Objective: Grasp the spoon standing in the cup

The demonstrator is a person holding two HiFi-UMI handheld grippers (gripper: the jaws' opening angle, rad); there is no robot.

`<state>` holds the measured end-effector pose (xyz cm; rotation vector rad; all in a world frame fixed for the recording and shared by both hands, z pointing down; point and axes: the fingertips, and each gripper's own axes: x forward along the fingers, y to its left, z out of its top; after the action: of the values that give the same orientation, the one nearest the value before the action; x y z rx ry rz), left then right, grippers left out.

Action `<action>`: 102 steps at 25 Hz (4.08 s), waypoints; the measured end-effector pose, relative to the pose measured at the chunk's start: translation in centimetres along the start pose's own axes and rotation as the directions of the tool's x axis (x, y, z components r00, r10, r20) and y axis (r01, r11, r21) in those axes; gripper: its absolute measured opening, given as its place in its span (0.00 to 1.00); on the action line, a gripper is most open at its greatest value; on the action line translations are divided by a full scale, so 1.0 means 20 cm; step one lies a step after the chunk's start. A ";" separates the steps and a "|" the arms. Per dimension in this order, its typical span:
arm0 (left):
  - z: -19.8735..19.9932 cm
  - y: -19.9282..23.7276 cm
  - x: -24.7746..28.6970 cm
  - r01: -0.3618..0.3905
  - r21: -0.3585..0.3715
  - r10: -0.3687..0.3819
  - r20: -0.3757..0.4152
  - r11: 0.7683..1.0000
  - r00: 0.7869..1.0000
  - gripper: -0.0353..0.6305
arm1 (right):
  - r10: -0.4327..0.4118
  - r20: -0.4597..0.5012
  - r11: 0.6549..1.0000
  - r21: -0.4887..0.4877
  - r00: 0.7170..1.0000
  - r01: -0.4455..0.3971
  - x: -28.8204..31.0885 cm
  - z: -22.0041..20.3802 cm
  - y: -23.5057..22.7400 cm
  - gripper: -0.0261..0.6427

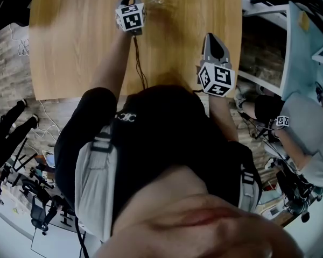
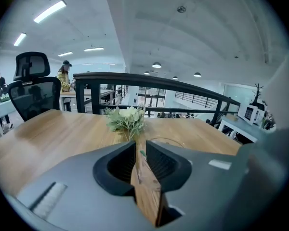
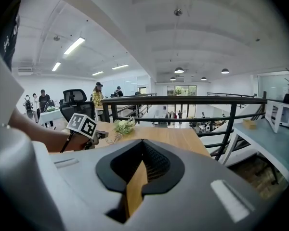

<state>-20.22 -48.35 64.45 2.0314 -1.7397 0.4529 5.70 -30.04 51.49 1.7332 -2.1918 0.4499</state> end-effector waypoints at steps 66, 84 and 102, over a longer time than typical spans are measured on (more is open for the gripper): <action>0.54 -0.63 -0.92 0.135 0.263 -0.216 0.310 0.955 0.926 0.08 | 0.038 0.111 0.998 0.045 0.993 -0.043 -0.17 0.08 -0.01 0.04; 0.35 -0.93 -1.02 0.271 0.277 -0.337 0.227 0.922 0.914 0.08 | 0.028 0.184 0.999 0.041 0.983 -0.036 -0.24 0.14 -0.04 0.04; 0.31 -0.94 -1.13 0.280 0.262 -0.342 0.236 0.924 0.909 0.08 | 0.064 0.285 0.997 0.024 0.956 -0.074 -0.37 0.21 0.03 0.04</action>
<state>-5.55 -30.02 45.60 2.5902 -1.5184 0.2780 6.54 -25.30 44.54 1.8421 -2.4616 0.2685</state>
